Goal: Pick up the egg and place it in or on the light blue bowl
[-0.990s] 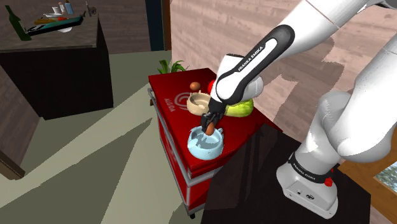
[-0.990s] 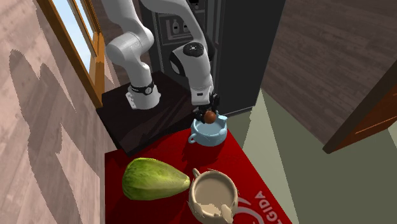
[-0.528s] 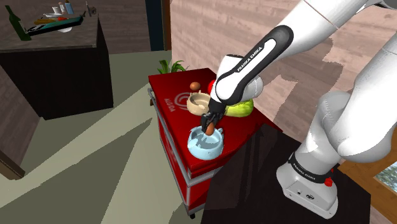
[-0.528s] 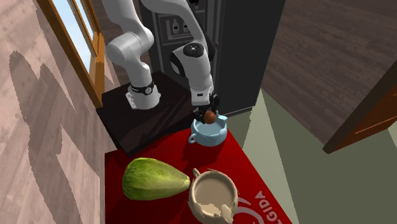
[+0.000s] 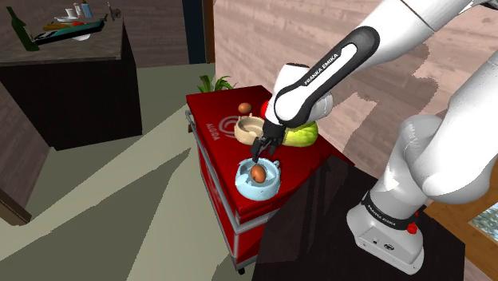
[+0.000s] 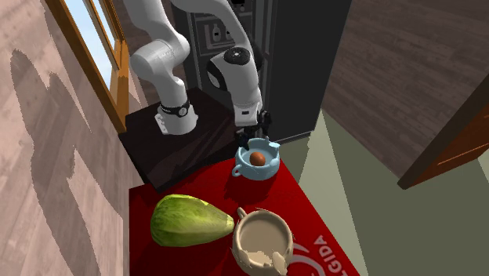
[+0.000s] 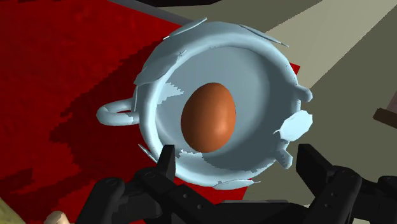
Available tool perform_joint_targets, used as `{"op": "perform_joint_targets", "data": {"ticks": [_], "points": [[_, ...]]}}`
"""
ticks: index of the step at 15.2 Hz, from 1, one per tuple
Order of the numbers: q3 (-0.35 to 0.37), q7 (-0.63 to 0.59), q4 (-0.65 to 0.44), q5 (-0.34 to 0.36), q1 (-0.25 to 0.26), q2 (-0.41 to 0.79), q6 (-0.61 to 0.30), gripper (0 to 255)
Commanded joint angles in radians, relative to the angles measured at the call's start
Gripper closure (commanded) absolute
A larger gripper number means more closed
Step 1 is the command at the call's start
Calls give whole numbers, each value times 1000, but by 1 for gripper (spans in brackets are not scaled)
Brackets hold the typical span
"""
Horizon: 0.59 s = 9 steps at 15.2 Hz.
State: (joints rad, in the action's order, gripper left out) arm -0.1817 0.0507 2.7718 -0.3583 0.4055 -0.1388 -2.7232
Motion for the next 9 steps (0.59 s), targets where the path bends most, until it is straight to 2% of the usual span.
{"op": "perform_joint_targets", "data": {"ticks": [1, 2, 9], "points": [[3, -53, 0, 80, -32, -79, 75, 0], [6, -70, -1, 104, -45, -111, 109, 0], [9, -69, -1, 103, -47, -111, 109, 0]]}}
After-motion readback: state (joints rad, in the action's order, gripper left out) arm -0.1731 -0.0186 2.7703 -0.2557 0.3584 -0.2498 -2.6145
